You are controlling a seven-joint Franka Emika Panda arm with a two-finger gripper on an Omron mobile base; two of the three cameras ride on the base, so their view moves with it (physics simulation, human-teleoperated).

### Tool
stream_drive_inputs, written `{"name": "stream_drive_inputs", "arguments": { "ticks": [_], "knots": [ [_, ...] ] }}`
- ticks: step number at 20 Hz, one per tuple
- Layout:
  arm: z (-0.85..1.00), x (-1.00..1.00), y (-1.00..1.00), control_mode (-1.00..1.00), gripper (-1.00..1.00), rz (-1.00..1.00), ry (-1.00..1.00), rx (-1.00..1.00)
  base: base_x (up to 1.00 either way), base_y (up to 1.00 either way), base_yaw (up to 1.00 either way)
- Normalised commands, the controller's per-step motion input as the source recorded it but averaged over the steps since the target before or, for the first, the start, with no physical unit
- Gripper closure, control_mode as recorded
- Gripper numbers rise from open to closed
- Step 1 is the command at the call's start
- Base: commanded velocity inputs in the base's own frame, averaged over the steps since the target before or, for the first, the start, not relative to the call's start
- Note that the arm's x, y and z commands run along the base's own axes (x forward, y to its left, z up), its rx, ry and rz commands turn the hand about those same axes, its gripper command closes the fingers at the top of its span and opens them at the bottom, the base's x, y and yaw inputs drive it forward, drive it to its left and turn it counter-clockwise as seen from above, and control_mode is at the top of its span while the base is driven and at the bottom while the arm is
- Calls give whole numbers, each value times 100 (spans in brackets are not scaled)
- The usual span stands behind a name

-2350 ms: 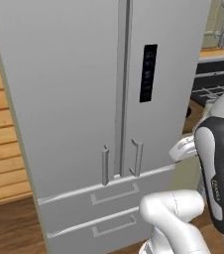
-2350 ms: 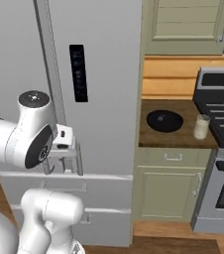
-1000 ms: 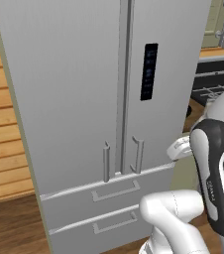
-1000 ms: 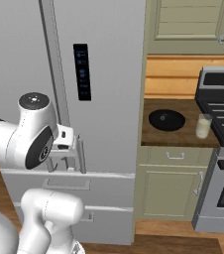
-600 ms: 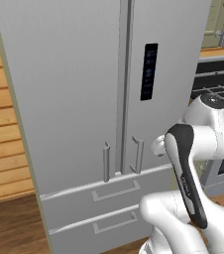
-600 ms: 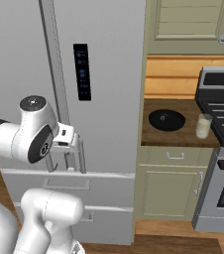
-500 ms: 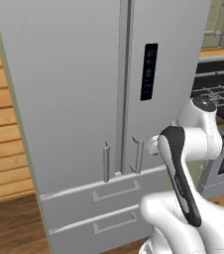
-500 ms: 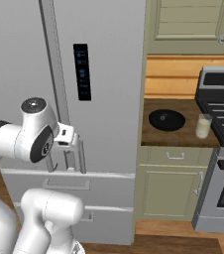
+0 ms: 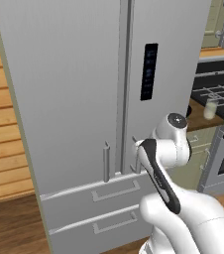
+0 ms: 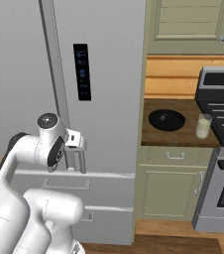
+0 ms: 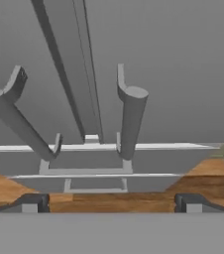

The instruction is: Grab a lemon wedge from the fridge and one ice cube from the ice bowl, and put them in the glass of lemonade.

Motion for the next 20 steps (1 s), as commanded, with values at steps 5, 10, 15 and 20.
{"name": "stream_drive_inputs", "arguments": {
  "ticks": [5,10,15,20],
  "knots": [
    [-30,73,-22,-100,-100,0,1,0,0,0,0],
    [-20,70,-7,-100,-100,2,0,0,0,0,0],
    [-28,45,-2,-100,-100,3,0,0,0,0,0],
    [-44,14,0,-100,-100,2,0,0,0,0,0]
  ]
}}
